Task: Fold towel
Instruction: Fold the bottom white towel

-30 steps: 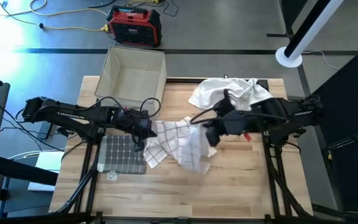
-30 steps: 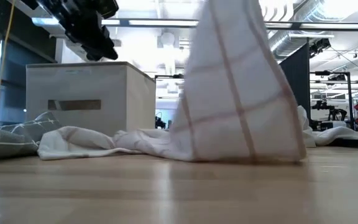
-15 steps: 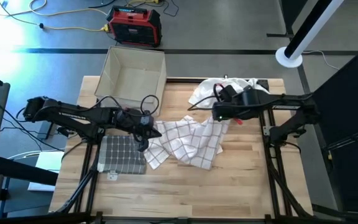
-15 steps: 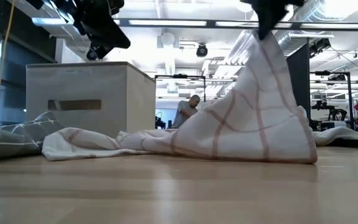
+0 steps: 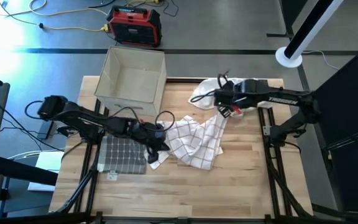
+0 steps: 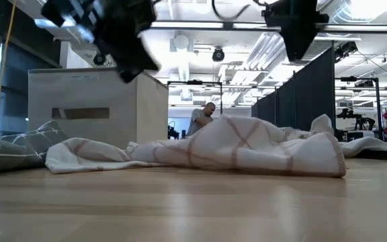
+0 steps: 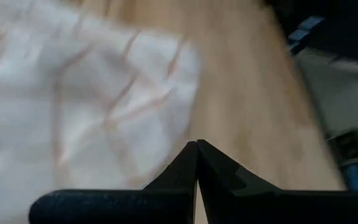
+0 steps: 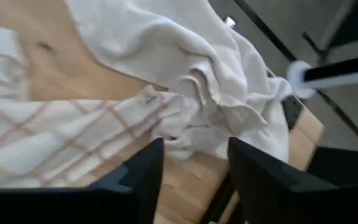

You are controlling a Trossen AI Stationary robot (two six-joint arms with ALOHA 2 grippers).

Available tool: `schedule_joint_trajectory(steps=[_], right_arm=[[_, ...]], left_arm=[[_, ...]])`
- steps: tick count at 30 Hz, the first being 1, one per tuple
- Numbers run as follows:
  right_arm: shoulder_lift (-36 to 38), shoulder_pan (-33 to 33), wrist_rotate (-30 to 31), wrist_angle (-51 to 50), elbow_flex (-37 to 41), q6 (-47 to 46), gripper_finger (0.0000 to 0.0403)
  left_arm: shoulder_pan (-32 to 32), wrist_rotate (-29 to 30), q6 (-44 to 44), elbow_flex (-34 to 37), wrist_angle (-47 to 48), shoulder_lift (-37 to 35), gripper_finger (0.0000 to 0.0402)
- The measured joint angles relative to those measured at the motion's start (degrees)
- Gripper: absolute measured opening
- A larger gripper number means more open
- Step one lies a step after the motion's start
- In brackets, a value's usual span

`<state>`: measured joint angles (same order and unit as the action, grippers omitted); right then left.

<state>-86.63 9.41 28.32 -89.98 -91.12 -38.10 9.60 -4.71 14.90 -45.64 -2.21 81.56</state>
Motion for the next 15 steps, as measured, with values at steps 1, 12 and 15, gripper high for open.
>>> schedule_joint_trajectory(steps=[1, 12, 15], right_arm=[[0.1, 0.0, -1.4, -0.1, -1.5, 1.2, 0.0194], [2.0, -2.1, -4.4, 0.0, -9.8, 3.4, 0.0231], [2.5, -2.1, -4.7, -0.1, -9.8, 3.7, 0.0226]], left_arm=[[0.5, 0.0, -1.0, -0.4, -1.9, 1.1, 0.0000], [5.3, 4.3, -15.1, -9.8, -9.0, 21.3, 0.0036], [5.9, 8.9, -18.2, -14.3, -9.1, 25.0, 0.0055]])
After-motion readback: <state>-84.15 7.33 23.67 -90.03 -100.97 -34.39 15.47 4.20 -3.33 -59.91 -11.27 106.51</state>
